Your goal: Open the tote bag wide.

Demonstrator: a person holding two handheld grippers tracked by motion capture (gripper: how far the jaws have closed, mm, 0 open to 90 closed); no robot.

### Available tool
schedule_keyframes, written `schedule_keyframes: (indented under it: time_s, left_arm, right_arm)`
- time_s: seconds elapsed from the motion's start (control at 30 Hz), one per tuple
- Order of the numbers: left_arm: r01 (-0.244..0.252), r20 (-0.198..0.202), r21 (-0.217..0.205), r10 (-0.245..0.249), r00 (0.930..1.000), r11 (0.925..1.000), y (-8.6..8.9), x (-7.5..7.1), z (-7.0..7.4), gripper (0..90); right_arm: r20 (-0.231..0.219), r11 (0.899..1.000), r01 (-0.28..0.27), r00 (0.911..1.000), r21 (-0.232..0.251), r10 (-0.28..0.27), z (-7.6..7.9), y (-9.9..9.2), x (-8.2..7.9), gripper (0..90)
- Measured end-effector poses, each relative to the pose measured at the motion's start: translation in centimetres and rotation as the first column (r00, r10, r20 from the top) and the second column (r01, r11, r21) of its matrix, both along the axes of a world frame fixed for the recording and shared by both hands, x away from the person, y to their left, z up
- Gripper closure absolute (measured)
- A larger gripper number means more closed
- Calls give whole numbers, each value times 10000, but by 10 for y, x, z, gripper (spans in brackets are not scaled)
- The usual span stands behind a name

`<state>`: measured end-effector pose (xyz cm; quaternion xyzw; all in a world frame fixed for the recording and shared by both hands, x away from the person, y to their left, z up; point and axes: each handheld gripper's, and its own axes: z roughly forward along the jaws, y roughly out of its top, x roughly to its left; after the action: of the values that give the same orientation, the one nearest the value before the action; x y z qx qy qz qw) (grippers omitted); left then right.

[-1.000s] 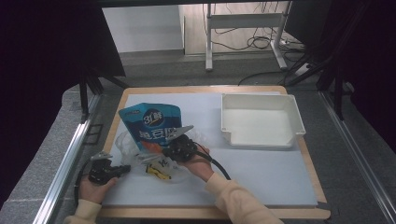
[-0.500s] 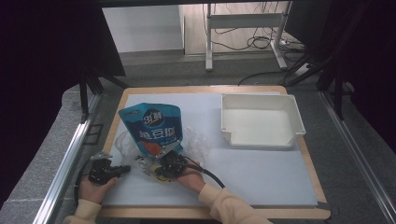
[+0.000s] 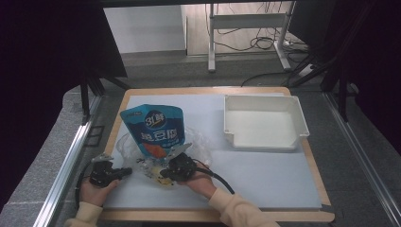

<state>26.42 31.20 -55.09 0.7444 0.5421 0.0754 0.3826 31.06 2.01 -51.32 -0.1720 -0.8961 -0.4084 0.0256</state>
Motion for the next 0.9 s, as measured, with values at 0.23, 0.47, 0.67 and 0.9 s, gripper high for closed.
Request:
schedule_keyframes:
  time_s: [0.23,0.47,0.67,0.9]
  left_arm:
    - [-10,-11,83,10,10000,10000,-1,0,1,876]
    - [-22,-4,61,22,10000,10000,-1,0,0,876]
    - [30,-10,31,-30,10000,10000,0,0,0,876]
    - [55,-4,30,-55,10000,10000,0,0,0,876]
  right_arm:
    - [819,9922,823,9926,939,-900,57,-52,9,890]
    - [882,9577,2586,9587,1259,-2704,75,-85,54,890]
    - [773,9351,3390,9345,1035,-3473,54,-76,78,889]
    - [715,9109,4103,9081,442,-4125,23,-64,88,889]
